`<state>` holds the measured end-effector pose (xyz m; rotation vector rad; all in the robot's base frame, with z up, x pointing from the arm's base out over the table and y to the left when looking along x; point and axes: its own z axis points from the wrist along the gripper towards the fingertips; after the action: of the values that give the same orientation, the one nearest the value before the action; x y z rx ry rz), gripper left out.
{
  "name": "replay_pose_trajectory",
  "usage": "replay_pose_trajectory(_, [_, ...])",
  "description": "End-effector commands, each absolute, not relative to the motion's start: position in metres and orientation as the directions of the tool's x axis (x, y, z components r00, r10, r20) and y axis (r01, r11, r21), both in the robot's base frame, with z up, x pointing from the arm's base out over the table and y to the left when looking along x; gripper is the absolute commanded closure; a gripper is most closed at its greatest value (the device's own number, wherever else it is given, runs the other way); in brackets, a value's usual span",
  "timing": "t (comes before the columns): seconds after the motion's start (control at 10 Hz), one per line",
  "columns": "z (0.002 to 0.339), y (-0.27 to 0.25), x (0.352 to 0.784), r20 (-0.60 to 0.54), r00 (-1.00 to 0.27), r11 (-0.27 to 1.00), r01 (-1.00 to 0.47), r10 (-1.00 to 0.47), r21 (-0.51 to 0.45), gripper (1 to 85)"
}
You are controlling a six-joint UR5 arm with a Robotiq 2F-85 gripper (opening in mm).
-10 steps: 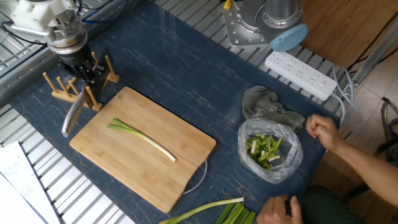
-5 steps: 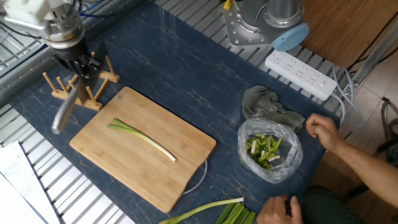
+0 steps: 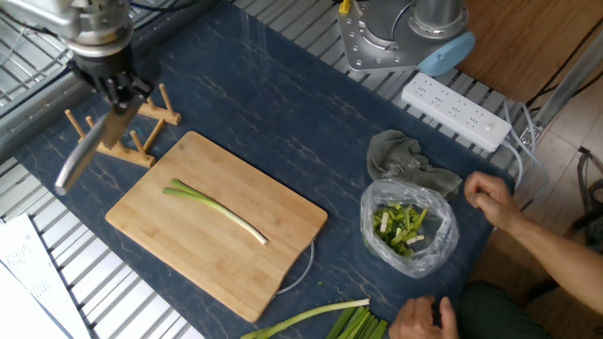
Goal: Chop the scallions
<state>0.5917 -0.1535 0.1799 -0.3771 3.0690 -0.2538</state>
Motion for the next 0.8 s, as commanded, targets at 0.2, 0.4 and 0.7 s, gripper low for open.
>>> replay_pose_trajectory(0.2, [0.179, -0.080, 0.589, -0.045, -0.978, 0.978, -0.205, -0.203, 0.046, 84.0])
replay_pose_trajectory(0.4, [0.163, -0.094, 0.622, -0.070, -0.960, 0.962, -0.270, -0.271, -0.024, 84.0])
replay_pose_trajectory(0.7, [0.131, -0.092, 0.620, 0.048, -0.990, 0.991, -0.130, -0.131, 0.010, 84.0])
